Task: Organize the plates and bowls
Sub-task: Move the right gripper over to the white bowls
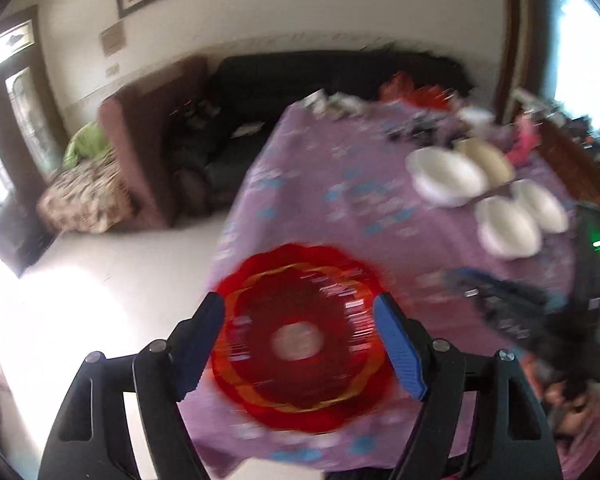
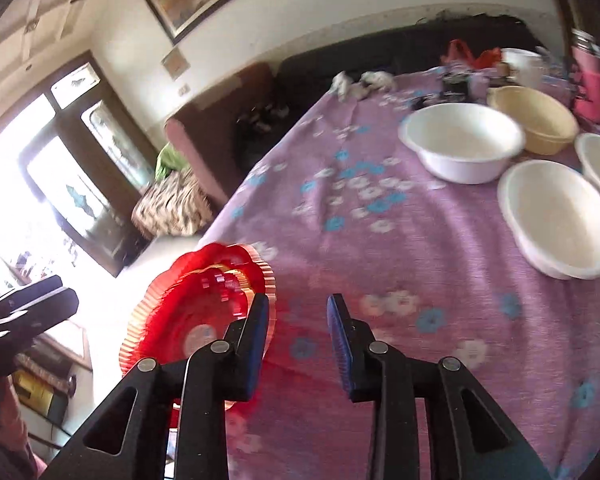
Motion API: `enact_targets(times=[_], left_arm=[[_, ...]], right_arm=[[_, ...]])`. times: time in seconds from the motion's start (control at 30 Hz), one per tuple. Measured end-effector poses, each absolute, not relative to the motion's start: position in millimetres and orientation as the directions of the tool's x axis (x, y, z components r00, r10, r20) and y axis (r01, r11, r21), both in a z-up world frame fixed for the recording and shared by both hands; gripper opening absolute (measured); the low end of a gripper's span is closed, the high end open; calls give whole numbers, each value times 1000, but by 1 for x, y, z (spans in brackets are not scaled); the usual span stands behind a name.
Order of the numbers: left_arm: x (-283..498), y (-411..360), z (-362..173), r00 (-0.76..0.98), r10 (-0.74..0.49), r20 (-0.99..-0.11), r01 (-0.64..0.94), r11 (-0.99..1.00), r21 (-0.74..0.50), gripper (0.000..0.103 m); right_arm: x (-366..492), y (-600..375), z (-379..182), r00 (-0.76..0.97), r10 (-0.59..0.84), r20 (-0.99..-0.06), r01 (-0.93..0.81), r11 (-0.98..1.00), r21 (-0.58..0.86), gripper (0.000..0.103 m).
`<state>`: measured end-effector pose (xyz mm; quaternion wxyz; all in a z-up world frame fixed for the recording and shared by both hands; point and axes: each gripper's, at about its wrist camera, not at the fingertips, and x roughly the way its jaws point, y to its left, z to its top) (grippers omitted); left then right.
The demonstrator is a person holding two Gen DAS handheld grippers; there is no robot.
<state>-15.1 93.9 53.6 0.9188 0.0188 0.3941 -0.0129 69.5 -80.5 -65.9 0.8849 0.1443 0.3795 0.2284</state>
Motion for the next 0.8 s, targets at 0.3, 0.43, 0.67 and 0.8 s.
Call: enact_targets(times=[0.3,0.43,0.67,0.8], left_arm=[[24,13,20,607,-259,-751,128,965,-230,79],[56,-5,4,580,-264,-770,83,960,-267,81],[112,-43,-26,448,-371,-813,47,918,-393,81],[133,-63,-37,387,-399,-831,58,910,-410,81]], right_arm=[[52,-199,-62,716,431,-549,-131,855,501,43],[49,-253,-54,757,391,-524,-46,831,555,49],[66,-311,-65,738,428,-521,51,735,676,49],[81,-331,-79,700,495,-515,87,657,749,49]])
